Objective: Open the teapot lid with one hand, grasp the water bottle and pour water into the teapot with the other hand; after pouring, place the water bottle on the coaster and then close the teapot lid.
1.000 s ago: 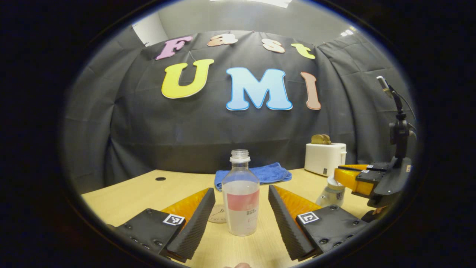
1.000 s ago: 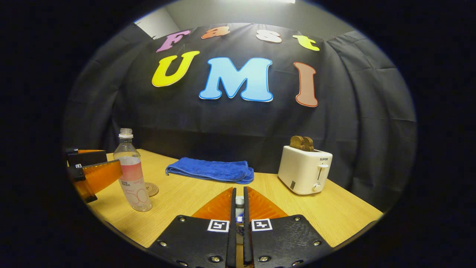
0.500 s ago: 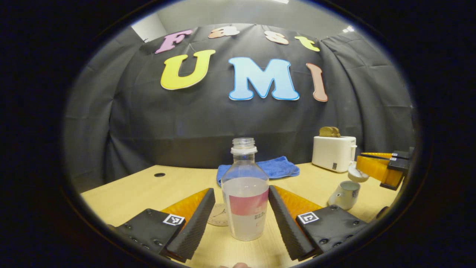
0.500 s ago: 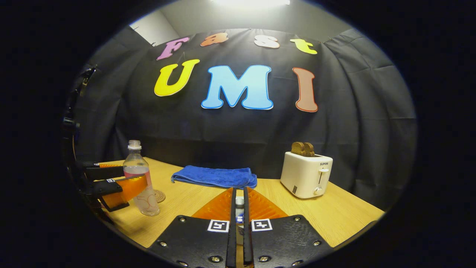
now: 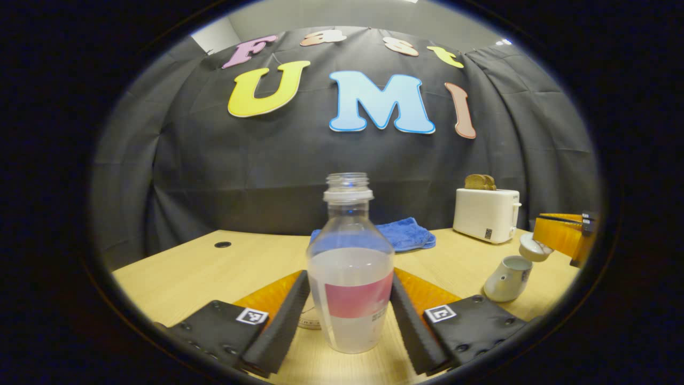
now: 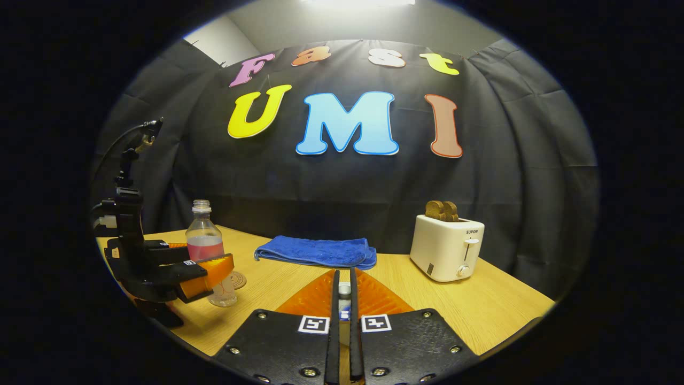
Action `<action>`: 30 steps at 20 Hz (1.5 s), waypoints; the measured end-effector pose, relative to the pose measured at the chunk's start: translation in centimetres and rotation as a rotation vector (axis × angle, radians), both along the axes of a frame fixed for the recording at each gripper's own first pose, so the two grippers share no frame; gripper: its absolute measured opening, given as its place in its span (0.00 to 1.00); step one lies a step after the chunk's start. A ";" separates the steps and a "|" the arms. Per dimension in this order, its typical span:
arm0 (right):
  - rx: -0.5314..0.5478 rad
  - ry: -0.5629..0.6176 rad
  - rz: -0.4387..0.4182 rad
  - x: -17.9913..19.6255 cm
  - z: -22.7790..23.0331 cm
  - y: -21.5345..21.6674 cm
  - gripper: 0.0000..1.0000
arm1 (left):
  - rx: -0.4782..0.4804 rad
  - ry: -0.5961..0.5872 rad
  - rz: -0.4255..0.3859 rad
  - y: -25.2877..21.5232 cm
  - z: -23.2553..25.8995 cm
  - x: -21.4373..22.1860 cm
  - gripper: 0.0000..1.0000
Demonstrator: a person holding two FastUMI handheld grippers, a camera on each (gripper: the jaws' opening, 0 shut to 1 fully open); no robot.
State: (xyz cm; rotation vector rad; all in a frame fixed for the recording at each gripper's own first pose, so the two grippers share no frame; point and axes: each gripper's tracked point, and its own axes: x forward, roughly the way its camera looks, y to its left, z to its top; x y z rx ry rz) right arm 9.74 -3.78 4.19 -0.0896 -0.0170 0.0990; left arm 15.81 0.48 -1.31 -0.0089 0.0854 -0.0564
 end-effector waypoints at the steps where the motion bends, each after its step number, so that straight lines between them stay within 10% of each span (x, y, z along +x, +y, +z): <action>1: -0.001 0.001 0.007 -0.3 0.1 0.2 0.07 | 0.004 0.007 0.003 0.0 -0.1 -0.1 0.87; 9: 0.043 0.008 0.033 -7.6 -0.2 -0.3 0.08 | 0.109 -0.026 -0.036 -1.4 1.6 -0.9 0.87; 30: 0.033 -0.007 -0.002 -17.8 -3.4 -1.7 0.07 | 0.888 -0.026 -0.184 -9.4 0.9 0.8 0.86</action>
